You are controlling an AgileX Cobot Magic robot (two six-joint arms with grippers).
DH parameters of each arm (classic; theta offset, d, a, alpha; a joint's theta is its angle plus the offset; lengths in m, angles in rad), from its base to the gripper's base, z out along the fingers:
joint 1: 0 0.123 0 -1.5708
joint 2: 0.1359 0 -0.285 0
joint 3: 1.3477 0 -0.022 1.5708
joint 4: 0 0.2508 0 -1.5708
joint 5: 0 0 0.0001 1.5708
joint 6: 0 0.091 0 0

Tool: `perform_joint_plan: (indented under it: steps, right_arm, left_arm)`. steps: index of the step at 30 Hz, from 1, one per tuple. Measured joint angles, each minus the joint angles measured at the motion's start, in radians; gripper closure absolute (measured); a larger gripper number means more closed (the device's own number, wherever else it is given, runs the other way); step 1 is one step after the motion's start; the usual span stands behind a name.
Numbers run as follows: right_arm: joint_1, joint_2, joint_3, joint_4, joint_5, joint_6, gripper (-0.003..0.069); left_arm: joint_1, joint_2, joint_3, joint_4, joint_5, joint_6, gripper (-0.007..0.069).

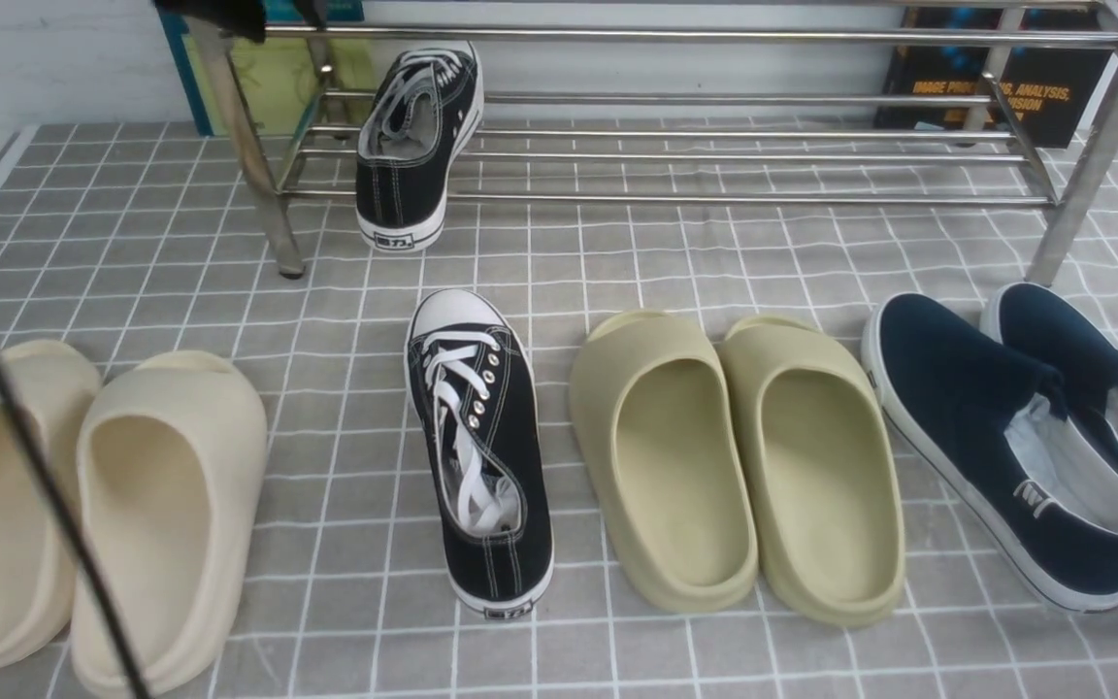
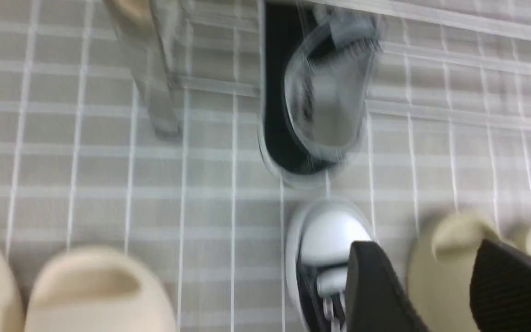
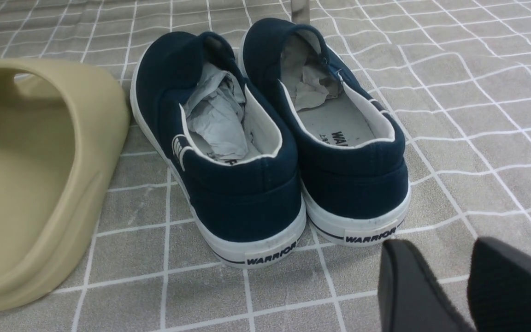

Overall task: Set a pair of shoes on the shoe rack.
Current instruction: Use the left arm to grab the shoe closest to it

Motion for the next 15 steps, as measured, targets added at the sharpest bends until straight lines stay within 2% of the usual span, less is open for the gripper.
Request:
perform_joint_plan:
  steps: [6,9,15]
  right_arm:
    - [0.000,0.000,0.000,0.000,0.000,-0.001,0.0420]
    - [0.000,0.000,0.000,0.000,0.000,-0.001,0.0420]
    - [0.000,0.000,0.000,0.000,0.000,-0.001,0.0420]
  left_arm:
    - [-0.041,-0.189,0.458,-0.004,-0.005,0.018,0.0312]
    - [-0.134,-0.251,0.692,0.002,-0.090,0.000,0.0312]
    - [-0.278,-0.253,0.914,0.002,-0.273,-0.087,0.0312]
